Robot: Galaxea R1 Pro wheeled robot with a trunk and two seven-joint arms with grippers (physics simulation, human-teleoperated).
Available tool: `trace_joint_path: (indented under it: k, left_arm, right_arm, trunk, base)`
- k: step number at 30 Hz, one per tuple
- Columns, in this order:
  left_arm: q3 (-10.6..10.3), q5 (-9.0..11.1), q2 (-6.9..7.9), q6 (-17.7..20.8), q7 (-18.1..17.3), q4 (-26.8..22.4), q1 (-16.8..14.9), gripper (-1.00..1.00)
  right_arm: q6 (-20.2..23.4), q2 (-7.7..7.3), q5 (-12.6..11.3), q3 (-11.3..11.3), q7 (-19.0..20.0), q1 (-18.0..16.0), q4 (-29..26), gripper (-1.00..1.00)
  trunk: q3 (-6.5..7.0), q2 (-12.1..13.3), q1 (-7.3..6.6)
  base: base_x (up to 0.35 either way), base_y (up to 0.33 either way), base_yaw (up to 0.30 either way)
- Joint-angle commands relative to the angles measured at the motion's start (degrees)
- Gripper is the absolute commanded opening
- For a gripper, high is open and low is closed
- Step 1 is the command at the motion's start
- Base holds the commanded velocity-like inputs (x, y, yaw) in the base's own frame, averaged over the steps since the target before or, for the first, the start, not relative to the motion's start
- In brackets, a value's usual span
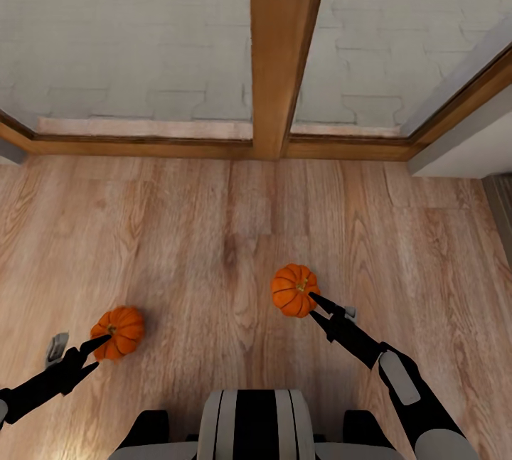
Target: Place each of the two pumpkins and all three candles from the living room inside a cabinet in the living room (use any cabinet), then make sure every cabinet is closed, and position the cauldron so it is next to a table in the living room.
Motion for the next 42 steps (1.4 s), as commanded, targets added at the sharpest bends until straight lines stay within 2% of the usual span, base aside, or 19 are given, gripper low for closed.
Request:
trace_joint_path:
  k: [1,11,12,29,32,42]
  left_arm:
    - [0.0,-1.7,-0.03,-0.9,0.4,0.1,0.0,1.0]
    - [0.0,-1.7,-0.12,-0.9,0.4,0.1,0.0,1.0]
    - [0.0,-1.7,-0.12,-0.9,0.4,0.1,0.0,-1.0]
    - [0.0,-1.7,-0.03,-0.9,0.4,0.1,0.0,-1.0]
    - [0.0,-1.7,-0.03,-0.9,0.4,0.1,0.0,-1.0]
    - [0.0,-1.7,-0.03,-1.0,0.4,0.1,0.0,-1.0]
  right_arm:
    - [0.1,0.0,-0.2,0.0,0.1,0.0,0.0,-1.0]
    - [0.1,0.0,0.0,0.0,0.1,0.0,0.0,-1.0]
    - [0.1,0.0,0.0,0.0,0.1,0.0,0.0,-1.0]
    - [0.1,0.0,0.0,0.0,0.1,0.0,0.0,-1.0]
    - [0.1,0.0,0.0,0.0,0.1,0.0,0.0,-1.0]
    - [0.1,0.0,0.0,0.1,0.1,0.0,0.0,-1.0]
  trunk:
    - [0.0,0.0,0.01]
    - [0.0,0.0,0.01]
    - [0.0,0.0,0.01]
    - [0.0,0.0,0.01]
    - [0.66,0.0,-0.06]
    - [0.66,0.0,-0.06]
  base:
    - [0.259,-0.001,0.0]
    - [0.084,0.0,0.0]
    - [0.004,0.0,0.0]
    - [0.006,0.0,0.0]
    - [0.0,0.0,0.0]
    - [0.0,0.0,0.0]
